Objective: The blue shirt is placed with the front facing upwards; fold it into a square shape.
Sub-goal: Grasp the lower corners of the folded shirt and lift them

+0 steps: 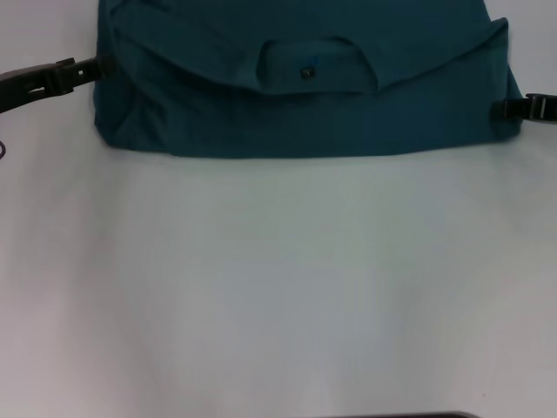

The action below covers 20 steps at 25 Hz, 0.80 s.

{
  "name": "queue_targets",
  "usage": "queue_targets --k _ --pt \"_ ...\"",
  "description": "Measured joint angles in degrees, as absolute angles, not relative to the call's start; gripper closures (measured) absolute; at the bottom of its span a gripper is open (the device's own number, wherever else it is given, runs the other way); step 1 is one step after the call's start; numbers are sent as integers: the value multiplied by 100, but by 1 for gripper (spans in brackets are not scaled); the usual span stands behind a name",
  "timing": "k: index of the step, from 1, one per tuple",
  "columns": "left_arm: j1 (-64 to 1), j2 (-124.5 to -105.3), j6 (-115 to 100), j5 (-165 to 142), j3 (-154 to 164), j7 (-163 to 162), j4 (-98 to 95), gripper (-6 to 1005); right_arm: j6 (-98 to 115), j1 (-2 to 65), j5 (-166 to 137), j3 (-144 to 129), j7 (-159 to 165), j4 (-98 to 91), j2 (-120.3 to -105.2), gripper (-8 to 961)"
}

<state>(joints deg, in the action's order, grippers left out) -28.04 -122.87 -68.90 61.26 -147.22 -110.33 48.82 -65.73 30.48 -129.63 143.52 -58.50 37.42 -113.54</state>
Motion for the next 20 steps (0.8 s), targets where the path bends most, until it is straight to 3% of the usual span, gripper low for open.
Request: queue_targets --k 2,10,16,20 --pt "-2804 -12287 -6891 6126 -14722 -11032 4882 201 -6571 3073 -12961 14352 -5835 3743 -11354 787" --pt "-2804 -12281 -6913 6126 -14722 -11046 4912 200 -6509 3108 -12969 14326 -5710 3716 -11359 550" --pt "-2817 -12270 -6918 6126 -14722 -11046 4913 200 -6515 3128 -12979 14312 -5705 3674 -11404 299" --pt "-2829 -12264 -6918 6126 -14722 -11041 4913 201 -6550 3139 -12981 14300 -5711 3671 -11430 281"
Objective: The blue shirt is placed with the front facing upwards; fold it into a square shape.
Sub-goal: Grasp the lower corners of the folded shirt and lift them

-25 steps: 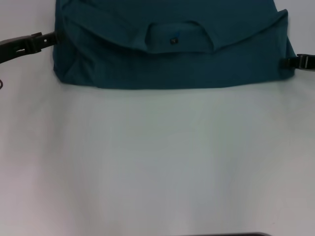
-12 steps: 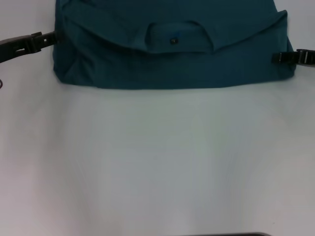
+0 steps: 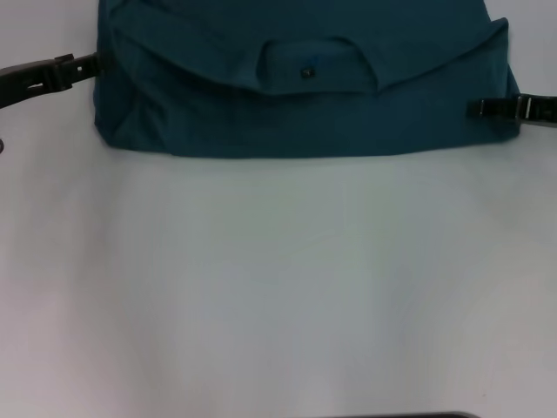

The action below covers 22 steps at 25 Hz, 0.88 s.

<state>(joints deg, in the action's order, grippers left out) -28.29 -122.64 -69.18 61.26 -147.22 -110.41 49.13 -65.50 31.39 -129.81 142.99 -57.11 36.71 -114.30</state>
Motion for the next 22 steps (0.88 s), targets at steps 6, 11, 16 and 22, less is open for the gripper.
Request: queue_targets --k 6,11,16,22 --pt "-2814 -12260 -6917 6126 -14722 -11040 4913 201 -6612 3127 -12982 14299 -5742 3675 -11431 347" --pt "-2807 -12260 -6917 6126 -14722 -11038 4913 200 -6617 3101 -12976 14301 -5744 3689 -11423 563" --pt "-2795 -12261 -6917 6126 -14724 -11029 4877 201 -6620 3080 -12972 14324 -5749 3699 -11412 731" --pt "-2706 -12264 -6917 6112 -14733 -11047 4866 200 -6618 3059 -12962 14335 -5771 3716 -11383 873"
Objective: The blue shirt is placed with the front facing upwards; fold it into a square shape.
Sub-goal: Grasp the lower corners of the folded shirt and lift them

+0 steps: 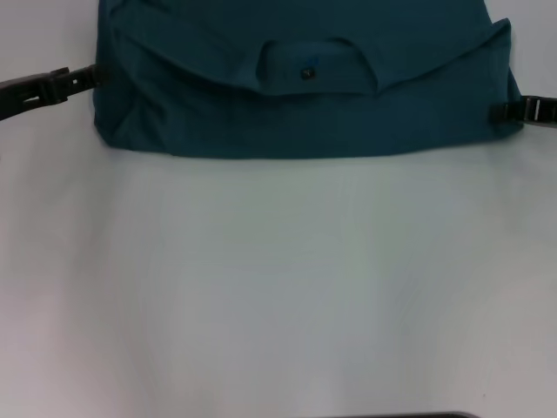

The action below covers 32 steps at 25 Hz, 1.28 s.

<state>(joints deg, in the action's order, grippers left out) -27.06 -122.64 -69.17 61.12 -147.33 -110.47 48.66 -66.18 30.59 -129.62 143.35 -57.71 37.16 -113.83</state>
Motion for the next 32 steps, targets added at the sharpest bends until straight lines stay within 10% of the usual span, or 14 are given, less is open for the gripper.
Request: queue_targets --k 32 --pt "-2725 -12340 -5946 6064 -13716 -10405 4198 201 -6616 3027 -12955 14433 -5769 3664 -11416 897"
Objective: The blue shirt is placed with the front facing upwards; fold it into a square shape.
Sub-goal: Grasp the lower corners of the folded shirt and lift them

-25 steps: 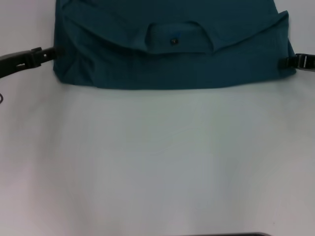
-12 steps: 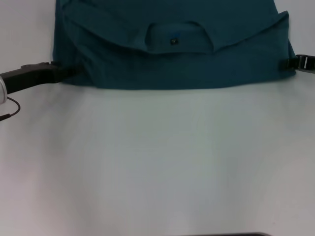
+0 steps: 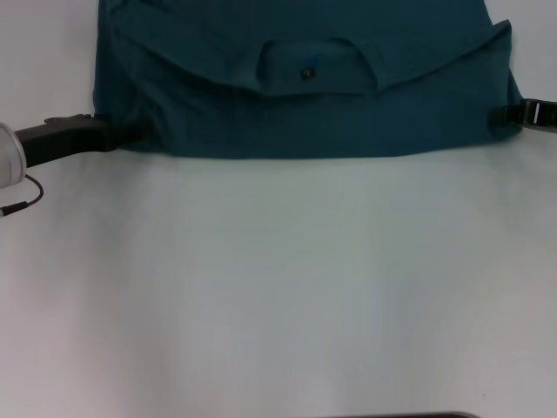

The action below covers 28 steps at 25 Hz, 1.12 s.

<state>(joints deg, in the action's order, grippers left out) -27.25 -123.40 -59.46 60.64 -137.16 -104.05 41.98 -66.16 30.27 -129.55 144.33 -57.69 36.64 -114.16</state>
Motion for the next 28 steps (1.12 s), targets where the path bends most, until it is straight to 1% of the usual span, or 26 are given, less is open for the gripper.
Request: queue_targets --k 12,25,28 --pt "-2847 -12362 -5488 6064 -13456 -10405 4027 200 -6614 3053 -12955 14431 -5766 3665 -11415 891" --pt "-2857 -12361 -5466 5979 -13448 -10405 4025 207 -6600 3076 -12955 14431 -5756 3665 -11415 885" --pt "-2857 -12366 -5467 5944 -13448 -10405 4025 223 -6600 3080 -12955 14431 -5756 3665 -11416 884"
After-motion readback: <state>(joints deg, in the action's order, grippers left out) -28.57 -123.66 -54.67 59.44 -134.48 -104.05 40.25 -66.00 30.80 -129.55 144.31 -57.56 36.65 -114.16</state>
